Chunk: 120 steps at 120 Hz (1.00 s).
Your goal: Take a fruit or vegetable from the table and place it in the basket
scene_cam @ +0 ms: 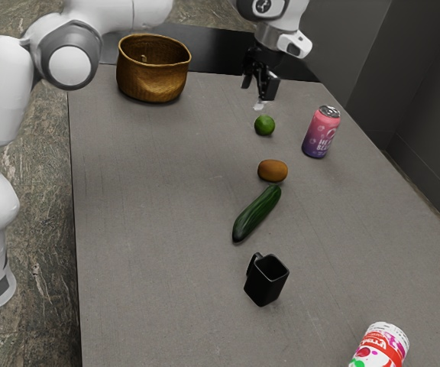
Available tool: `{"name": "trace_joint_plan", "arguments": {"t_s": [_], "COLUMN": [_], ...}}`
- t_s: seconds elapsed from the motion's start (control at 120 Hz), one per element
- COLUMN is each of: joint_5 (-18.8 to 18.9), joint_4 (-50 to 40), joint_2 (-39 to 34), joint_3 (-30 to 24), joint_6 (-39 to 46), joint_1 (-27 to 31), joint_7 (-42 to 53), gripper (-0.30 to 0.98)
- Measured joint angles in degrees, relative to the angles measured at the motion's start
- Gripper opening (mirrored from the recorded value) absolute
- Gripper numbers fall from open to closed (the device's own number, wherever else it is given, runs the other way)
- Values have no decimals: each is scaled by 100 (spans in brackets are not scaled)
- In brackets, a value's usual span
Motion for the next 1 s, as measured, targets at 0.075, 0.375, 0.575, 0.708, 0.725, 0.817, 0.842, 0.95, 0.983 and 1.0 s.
{"name": "trace_joint_plan", "arguments": {"t_s": [0.075,0.375,0.575,0.708,0.725,0.817,0.842,0.95,0.983,1.0], "joint_5": [3,117,433,492,496,508,509,514,517,518], "joint_4": [-31,340,181,47,35,-42,-62,-97,-104,-106], "joint_2": [11,1191,1360,1439,1450,1495,1509,1586,1617,1634], "joint_3": [48,36,39,102,109,124,126,128,128,128], "joint_6": [20,801,1070,1220,1237,1339,1370,1523,1566,1587], "joint_1": [-25,-671,-742,-744,-744,-744,-744,-745,-745,-745], "joint_7": [92,390,749,983,1009,1138,1170,1296,1331,1347], "gripper": [69,69,69,69,69,69,69,69,69,69]}}
